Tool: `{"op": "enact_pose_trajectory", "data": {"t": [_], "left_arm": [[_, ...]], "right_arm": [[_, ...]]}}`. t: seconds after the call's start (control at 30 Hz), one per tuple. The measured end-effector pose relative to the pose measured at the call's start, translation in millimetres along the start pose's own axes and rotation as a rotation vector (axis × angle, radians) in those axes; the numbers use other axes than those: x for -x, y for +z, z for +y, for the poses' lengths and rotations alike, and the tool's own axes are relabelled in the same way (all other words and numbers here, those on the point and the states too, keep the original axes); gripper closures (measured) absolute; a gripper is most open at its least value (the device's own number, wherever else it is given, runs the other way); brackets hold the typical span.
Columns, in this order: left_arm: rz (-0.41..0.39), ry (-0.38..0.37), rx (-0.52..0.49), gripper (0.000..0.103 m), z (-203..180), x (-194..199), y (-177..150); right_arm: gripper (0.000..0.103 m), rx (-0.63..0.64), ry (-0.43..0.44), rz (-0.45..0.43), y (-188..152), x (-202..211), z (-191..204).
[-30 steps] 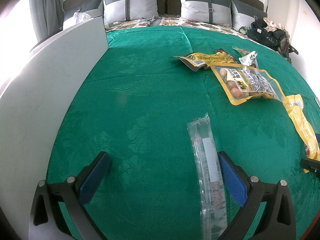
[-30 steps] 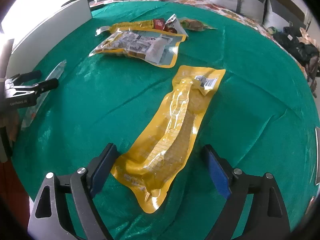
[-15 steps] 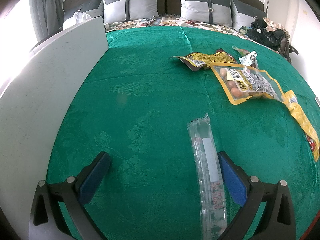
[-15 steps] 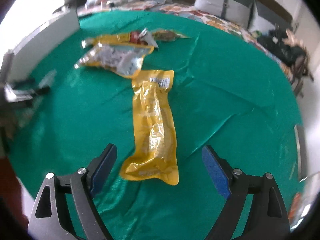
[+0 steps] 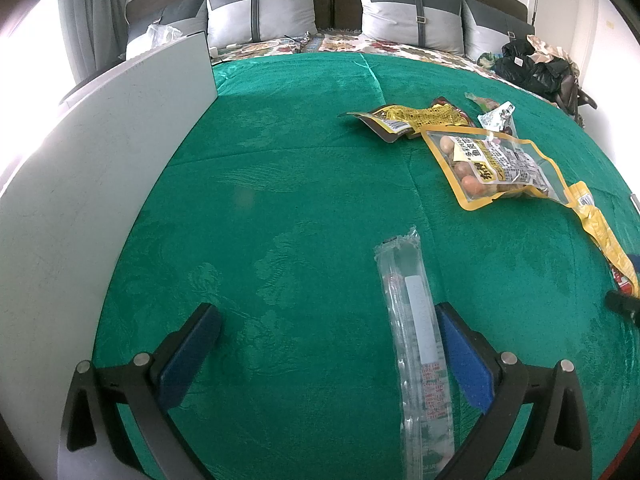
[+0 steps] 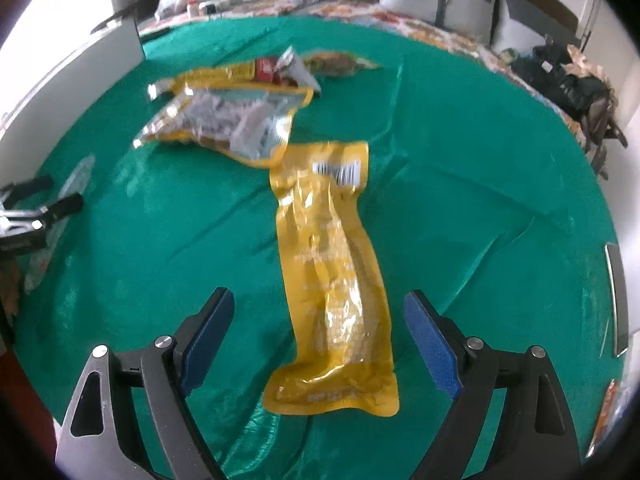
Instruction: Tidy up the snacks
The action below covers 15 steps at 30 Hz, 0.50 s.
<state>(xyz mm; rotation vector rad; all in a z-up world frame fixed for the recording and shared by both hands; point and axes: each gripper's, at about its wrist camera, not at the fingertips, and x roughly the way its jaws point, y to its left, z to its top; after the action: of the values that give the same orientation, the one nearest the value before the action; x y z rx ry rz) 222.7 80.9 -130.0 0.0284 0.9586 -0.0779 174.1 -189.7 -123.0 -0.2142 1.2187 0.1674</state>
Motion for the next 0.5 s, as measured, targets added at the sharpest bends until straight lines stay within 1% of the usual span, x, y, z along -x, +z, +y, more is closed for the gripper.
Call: {"op": "enact_pose_trajectory", "data": {"t": [0.07,0.1,0.13,0.2,0.3,0.33,0.5], "left_arm": [[0.000,0.000,0.000,0.000,-0.1,0.1,0.1],[0.000,0.000,0.000,0.000,-0.2,0.1,0.1],[0.000,0.000,0.000,0.000,-0.3,0.1,0.1],[0.000,0.001,0.000,0.000,-0.1,0.0,-0.1],[0.000,-0.002,0.001,0.000,0.2,0.3,-0.2],[0.003,-0.004,0.000,0.000,-1.0,1.5,-1.0],[0.108,-0.020,-0.018,0.001,-8.7,9.0,-6.2]], "right_arm": [[0.014,-0.033,0.024,-0.028,-9.6,1.5,-3.1],[0.014,-0.072,0.047,-0.044,-15.0,2.4,-7.6],[0.014,-0.087,0.041,-0.066,-19.2,4.2,-9.1],[0.014,-0.078,0.031,-0.107,-24.1,5.9,-8.0],[0.011,-0.083,0.027,-0.173,-32.1,7.1,-6.4],[0.011,-0.085,0.024,-0.177,-32.3,7.4,-5.9],[0.011,-0.088,0.027,-0.177,-32.9,6.8,-4.5]]}}
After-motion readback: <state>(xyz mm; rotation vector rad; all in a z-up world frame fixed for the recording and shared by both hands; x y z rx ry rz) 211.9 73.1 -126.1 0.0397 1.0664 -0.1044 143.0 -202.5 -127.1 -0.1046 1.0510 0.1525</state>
